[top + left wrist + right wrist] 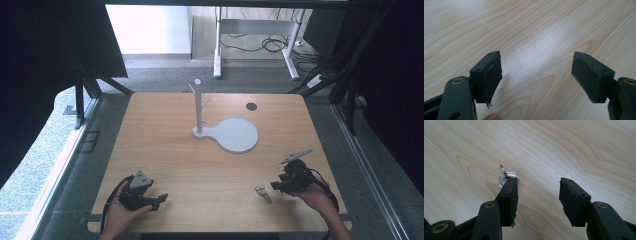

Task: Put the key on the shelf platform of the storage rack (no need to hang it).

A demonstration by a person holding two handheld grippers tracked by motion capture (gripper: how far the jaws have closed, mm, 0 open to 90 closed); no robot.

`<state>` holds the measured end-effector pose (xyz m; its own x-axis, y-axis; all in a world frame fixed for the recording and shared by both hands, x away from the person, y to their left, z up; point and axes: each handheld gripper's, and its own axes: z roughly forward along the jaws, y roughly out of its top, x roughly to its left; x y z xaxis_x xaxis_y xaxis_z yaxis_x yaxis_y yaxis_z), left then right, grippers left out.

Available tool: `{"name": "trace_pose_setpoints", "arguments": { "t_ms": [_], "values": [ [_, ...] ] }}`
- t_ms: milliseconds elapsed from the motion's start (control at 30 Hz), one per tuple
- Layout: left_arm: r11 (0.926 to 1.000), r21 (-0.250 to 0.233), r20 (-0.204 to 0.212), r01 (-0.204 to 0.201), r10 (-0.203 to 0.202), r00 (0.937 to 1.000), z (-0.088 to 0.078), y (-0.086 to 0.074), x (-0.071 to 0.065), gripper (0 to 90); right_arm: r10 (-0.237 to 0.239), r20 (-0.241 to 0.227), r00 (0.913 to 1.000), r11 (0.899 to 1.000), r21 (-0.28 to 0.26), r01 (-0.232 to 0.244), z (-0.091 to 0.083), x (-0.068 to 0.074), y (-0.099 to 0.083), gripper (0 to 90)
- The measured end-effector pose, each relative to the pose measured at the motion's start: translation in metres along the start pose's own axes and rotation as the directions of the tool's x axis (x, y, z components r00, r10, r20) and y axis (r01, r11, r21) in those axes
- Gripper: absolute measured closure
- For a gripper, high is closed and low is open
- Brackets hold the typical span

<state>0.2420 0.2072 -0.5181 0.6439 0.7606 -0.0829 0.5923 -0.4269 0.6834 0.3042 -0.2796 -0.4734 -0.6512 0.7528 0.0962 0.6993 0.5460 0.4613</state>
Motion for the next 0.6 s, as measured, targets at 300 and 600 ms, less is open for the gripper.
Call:
{"name": "trace_pose_setpoints", "arguments": {
  "t_ms": [300,600],
  "values": [
    [1.0,0.001,0.001,-0.001,0.001,1.0,0.0,0.0,-0.001,24.8,-0.022,-0.021,0.9995,0.999,0.037,0.023,0.005,0.01,0.006,54.3],
    [1.0,-0.007,0.001,-0.005,0.005,1.0,0.0,0.001,-0.002,25.0,-0.038,-0.043,0.9984,0.997,0.062,0.04,0.011,0.014,0.011,59.7]
  ]
}}
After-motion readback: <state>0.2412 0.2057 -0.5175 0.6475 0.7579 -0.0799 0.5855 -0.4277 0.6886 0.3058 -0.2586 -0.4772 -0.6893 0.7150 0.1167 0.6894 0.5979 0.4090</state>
